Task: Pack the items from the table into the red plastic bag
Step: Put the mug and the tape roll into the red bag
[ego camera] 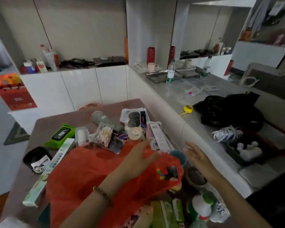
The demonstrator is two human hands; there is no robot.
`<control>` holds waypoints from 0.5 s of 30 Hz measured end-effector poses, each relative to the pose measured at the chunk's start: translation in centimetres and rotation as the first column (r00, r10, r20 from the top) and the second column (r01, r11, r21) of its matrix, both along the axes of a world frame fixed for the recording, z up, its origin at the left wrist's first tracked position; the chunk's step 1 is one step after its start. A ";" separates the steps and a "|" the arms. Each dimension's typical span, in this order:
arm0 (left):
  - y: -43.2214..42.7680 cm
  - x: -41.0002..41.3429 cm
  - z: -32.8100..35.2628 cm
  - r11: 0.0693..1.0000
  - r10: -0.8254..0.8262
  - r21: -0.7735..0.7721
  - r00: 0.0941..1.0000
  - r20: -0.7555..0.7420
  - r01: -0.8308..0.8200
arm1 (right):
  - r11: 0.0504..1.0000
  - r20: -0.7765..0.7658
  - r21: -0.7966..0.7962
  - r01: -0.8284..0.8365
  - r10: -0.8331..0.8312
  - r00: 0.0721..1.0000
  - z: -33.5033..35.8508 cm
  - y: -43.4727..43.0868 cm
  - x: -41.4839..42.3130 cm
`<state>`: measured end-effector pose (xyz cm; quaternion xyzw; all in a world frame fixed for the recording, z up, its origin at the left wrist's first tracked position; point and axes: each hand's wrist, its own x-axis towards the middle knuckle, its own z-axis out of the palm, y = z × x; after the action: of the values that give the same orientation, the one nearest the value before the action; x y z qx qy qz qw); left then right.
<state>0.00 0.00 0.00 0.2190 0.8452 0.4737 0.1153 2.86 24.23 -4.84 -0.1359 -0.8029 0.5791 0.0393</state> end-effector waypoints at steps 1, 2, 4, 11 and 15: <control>1.2 -0.3 -0.4 0.999 -0.016 -0.030 0.999 -0.032 0.015 | 1.000 0.007 -0.021 -0.006 0.006 1.000 -0.2 0.8 -0.2; 2.4 -1.0 -1.0 0.995 -0.029 -0.096 0.997 -0.076 0.022 | 0.999 0.035 -0.014 -0.036 0.037 0.999 -0.5 1.6 -0.5; 4.4 -2.0 -2.1 0.983 -0.030 -0.184 0.996 -0.083 0.014 | 0.994 0.113 0.005 -0.111 0.110 0.988 -1.3 3.3 -1.1; 11.2 -5.0 -6.0 0.956 -0.082 -0.274 0.992 0.097 0.106 | 0.911 0.472 0.022 -0.411 0.353 0.808 -4.8 8.9 -2.8; 13.9 -5.9 -9.9 0.923 -0.078 -0.357 0.979 0.191 0.143 | 0.903 0.488 -0.030 -0.428 0.387 0.782 -7.7 11.0 -1.3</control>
<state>-5.91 13.94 -9.92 0.1989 0.8922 0.3162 0.2540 1.59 35.23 -12.52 -0.0976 -0.8202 0.4878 -0.2826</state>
